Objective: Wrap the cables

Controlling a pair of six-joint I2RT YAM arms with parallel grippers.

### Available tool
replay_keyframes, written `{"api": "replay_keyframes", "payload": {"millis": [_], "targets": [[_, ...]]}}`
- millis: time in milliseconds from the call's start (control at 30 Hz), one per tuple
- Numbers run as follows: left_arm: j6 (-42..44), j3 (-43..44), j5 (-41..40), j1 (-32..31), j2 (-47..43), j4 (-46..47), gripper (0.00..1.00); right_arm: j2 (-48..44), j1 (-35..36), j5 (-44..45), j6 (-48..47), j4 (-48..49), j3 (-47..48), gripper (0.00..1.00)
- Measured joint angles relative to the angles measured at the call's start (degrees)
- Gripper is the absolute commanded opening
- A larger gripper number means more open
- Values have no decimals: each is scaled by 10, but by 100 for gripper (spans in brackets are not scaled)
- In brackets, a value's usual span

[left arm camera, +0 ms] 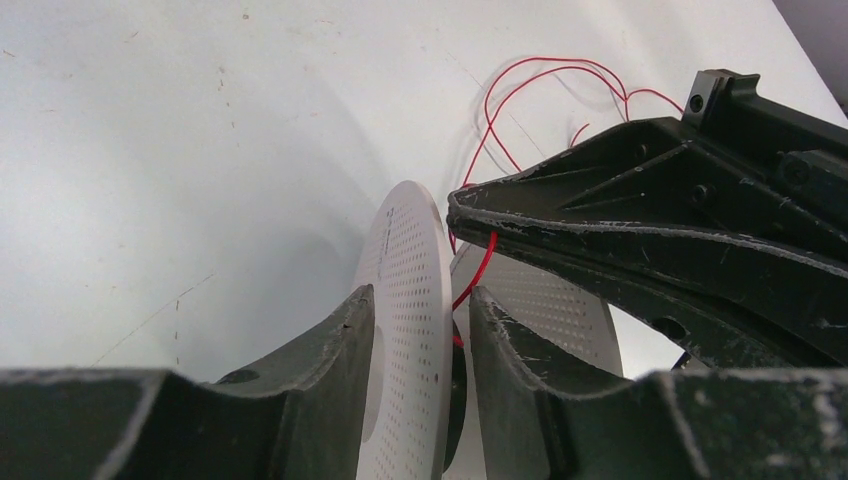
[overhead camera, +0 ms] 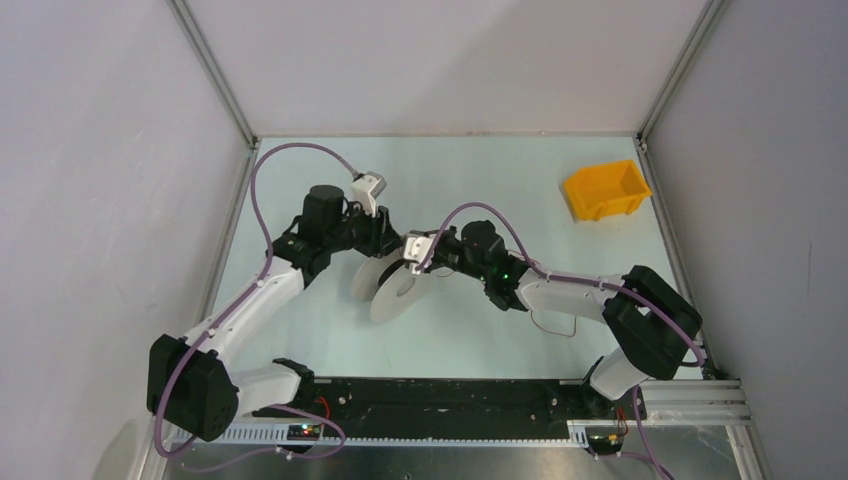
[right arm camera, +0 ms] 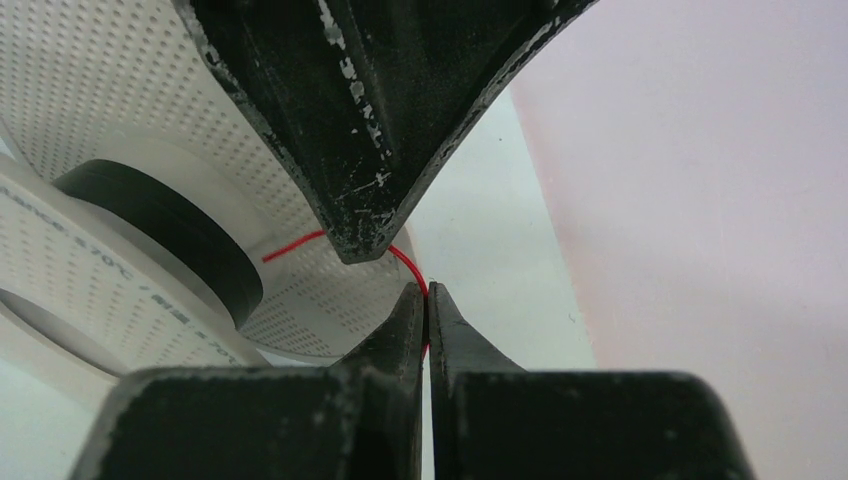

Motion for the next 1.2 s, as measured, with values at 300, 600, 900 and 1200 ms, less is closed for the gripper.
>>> {"api": "replay_keyframes", "payload": {"millis": [300, 600, 900, 1200], "targets": [[0, 0, 0, -3, 3, 0, 45, 0, 6, 3, 5, -10, 14, 1], [0, 0, -2, -5, 3, 0, 43, 0, 10, 5, 5, -20, 16, 1], [11, -9, -21, -15, -3, 1, 26, 0, 11, 8, 5, -24, 16, 0], [46, -29, -67, -32, -35, -10, 6, 0, 14, 7, 5, -26, 17, 2]]}}
